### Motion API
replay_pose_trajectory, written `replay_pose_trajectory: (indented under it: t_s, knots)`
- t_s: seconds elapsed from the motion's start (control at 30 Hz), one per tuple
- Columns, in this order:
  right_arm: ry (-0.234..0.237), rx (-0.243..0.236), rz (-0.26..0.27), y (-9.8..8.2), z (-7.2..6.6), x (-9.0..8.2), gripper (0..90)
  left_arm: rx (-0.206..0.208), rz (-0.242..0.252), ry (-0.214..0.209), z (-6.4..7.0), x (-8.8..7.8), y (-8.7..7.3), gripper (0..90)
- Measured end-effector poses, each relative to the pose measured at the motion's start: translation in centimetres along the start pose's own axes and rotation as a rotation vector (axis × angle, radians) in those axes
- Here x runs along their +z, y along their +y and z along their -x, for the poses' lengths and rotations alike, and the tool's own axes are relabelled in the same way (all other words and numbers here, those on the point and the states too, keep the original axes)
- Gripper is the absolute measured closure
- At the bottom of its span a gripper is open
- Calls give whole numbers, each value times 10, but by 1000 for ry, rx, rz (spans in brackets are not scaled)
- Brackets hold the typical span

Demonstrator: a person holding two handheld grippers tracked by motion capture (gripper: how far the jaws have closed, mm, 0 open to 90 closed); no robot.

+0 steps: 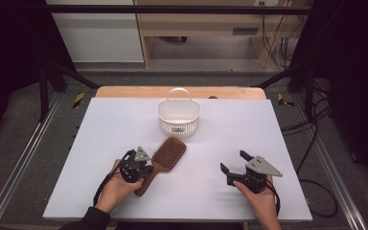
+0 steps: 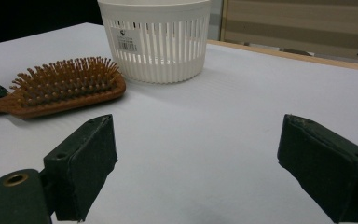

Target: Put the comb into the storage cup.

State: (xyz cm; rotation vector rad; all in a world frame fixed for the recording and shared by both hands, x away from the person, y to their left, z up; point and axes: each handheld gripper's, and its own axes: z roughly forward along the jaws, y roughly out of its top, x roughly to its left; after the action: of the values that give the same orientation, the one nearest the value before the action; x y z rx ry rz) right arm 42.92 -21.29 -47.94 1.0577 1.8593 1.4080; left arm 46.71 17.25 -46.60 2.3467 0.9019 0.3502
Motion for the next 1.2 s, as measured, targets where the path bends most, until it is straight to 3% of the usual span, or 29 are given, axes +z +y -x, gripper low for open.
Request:
replay_pose_trajectory:
  t_s: [0.2,0.33,0.43,0.53,0.57,0.63,0.7,0.87,0.93,1.2]
  knots:
    - [0,-1,0,0,0,0,116,-26,17,8,-1,-4,3,899]
    - [0,0,2,0,1,-1,116,-67,50,62,-1,-17,8,898]
    - [1,-3,5,1,2,-1,116,-79,54,64,3,-24,13,880]
    - [2,-1,7,1,1,-2,117,-81,48,82,11,-29,20,731]
    - [2,-4,8,1,0,-2,117,-83,44,83,13,-29,20,625]
    - [4,-6,9,1,0,-2,117,-89,31,70,18,-29,23,540]
    - [5,-7,6,1,0,-2,117,-88,-6,70,22,-27,26,387]
    - [5,-5,4,1,0,-1,117,-90,-45,65,29,-20,29,97]
    - [6,-6,2,1,0,-1,116,-76,-63,54,29,-16,29,62]
    - [7,-12,-2,1,0,-1,122,-73,-102,45,25,-3,29,79]
